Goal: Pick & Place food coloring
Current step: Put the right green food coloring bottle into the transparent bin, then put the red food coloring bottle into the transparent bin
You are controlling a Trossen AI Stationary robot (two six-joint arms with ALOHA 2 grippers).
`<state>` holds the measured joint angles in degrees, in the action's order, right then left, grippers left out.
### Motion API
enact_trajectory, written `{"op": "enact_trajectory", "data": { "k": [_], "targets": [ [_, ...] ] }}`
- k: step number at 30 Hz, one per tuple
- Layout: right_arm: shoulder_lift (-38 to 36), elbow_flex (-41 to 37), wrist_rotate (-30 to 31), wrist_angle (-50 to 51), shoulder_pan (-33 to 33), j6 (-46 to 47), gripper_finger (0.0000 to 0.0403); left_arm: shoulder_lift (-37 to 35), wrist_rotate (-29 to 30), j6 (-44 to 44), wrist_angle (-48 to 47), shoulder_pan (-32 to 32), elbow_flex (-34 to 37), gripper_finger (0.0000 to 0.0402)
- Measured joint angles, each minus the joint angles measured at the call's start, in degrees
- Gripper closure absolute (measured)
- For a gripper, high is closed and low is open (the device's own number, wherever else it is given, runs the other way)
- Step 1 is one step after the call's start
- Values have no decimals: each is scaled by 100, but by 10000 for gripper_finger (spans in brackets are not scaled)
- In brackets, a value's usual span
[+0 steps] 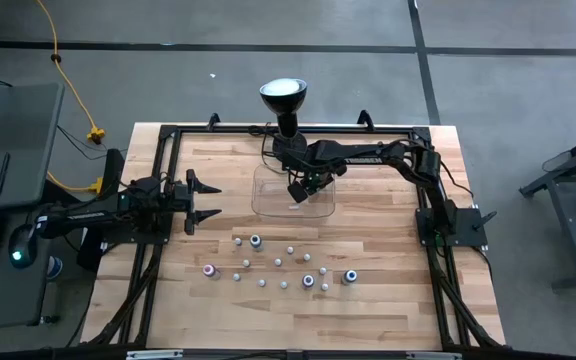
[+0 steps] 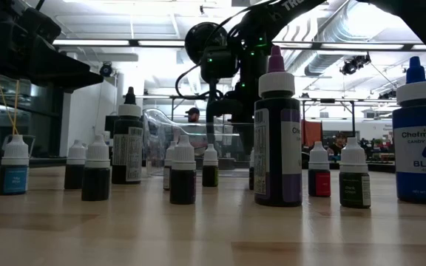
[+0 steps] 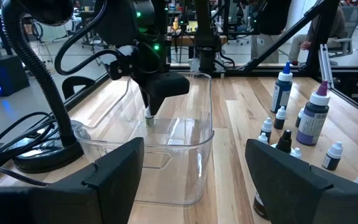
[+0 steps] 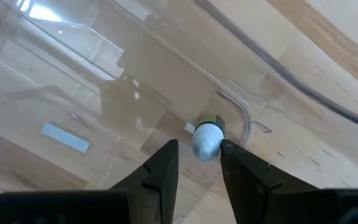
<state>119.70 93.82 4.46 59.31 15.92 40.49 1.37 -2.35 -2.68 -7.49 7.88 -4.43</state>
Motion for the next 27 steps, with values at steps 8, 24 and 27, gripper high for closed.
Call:
{"op": "enact_trajectory", "data": {
  "k": [8, 24, 27],
  "targets": [
    [-8, 0, -25, 0, -18, -14, 292, -2, 0, 1, 0, -1, 0, 124],
    [-239, 76, 122, 183, -33, -201, 292, -1, 0, 2, 0, 0, 0, 124],
    [-343, 76, 204, 308, -33, -201, 292, 0, 0, 2, 0, 0, 0, 124]
  ]
}}
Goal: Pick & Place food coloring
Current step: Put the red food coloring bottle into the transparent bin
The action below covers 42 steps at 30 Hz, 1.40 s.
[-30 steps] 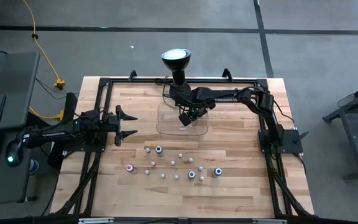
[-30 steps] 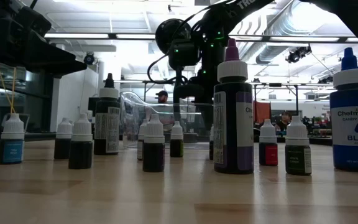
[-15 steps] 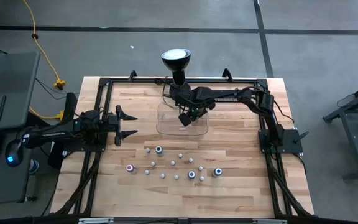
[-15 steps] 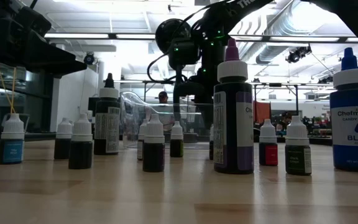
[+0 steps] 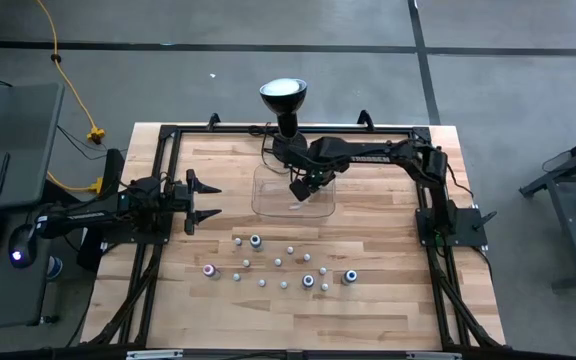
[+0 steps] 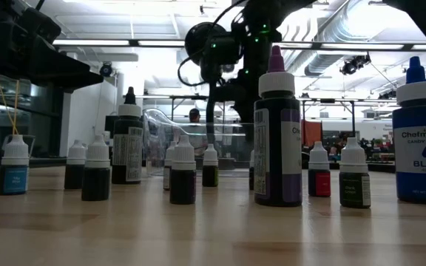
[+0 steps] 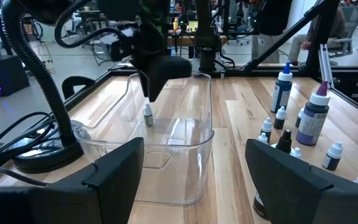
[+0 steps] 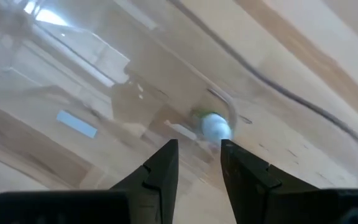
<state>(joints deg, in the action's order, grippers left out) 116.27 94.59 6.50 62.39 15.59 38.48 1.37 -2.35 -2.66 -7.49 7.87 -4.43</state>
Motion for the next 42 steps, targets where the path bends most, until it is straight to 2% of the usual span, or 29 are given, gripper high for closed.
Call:
{"op": "enact_trajectory", "data": {
  "k": [11, 19, 28, 31, 36, 39, 42],
  "targets": [
    [-162, -4, 22, 24, -92, -2, 292, -2, 0, -1, 0, -2, 1, 124],
    [-747, -4, 219, 70, -271, -401, 292, 0, 0, 0, 0, -2, 0, 124],
    [-1538, -4, 359, 186, -861, -1027, 289, 0, 0, 0, 0, 0, 2, 124],
    [-1810, -4, 498, 297, -1135, -1209, 269, -2, 0, 0, 0, 0, 2, 124],
    [-2176, -4, 570, 486, -1663, -1369, 203, 0, 0, -2, 0, -2, 2, 124],
    [-2267, -4, 541, 637, -1998, -1359, 168, -2, 0, 0, 0, 0, 2, 124],
    [-2275, -4, 342, 852, -2356, -1302, 151, 0, 0, -1, 0, 0, 1, 124]
  ]
}}
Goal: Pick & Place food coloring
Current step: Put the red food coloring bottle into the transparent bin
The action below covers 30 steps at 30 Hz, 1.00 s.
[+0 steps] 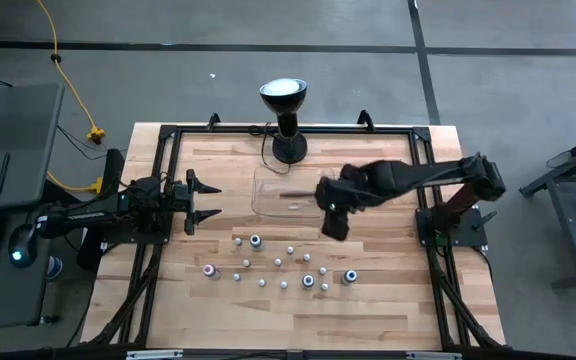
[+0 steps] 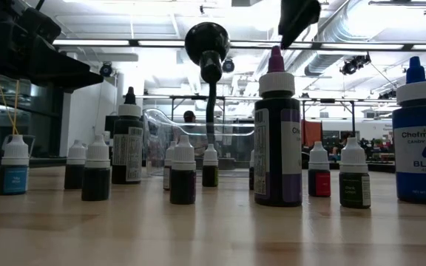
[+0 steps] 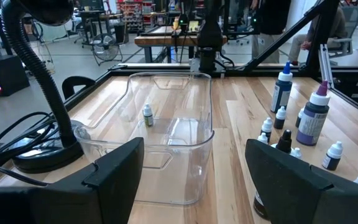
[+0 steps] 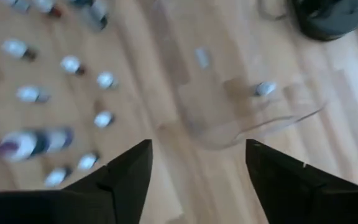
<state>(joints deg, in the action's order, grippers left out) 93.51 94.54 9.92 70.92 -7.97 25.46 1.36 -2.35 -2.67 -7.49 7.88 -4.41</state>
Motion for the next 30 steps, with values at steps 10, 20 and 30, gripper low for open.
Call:
{"op": "enact_trajectory", "data": {
  "k": [10, 20, 30],
  "targets": [
    [18, -830, -1002, -479, -850, 434, 148, 0, 0, 1, 0, -1, -1, 124],
    [26, -2370, -897, -2661, -1472, -354, 148, 0, 0, 0, 0, -2, -1, 124],
    [458, -2343, -854, -3003, -1319, -344, 148, -2, 0, 0, 0, 0, -1, 124]
  ]
}}
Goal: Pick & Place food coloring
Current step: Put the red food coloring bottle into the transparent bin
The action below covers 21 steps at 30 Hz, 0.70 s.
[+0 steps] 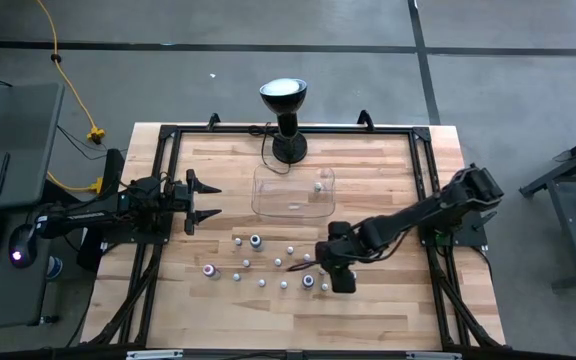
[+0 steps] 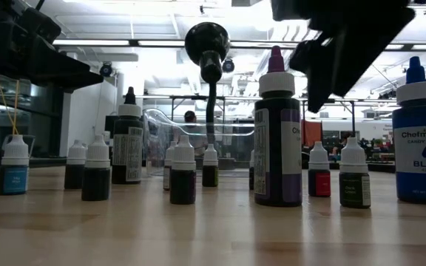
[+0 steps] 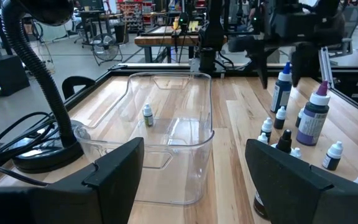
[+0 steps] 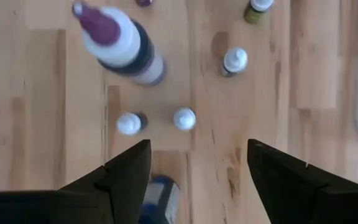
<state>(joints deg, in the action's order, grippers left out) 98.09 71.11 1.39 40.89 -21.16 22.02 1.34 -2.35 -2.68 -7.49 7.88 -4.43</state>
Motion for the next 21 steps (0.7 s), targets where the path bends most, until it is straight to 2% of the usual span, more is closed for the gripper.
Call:
{"op": "enact_trajectory", "data": {
  "k": [9, 21],
  "targets": [
    [543, 286, -549, 23, 141, 300, 149, 2, 0, 2, 0, -2, 0, 124],
    [893, 286, -522, -32, 141, 348, 153, 0, 0, 2, 0, -2, 0, 124]
  ]
}}
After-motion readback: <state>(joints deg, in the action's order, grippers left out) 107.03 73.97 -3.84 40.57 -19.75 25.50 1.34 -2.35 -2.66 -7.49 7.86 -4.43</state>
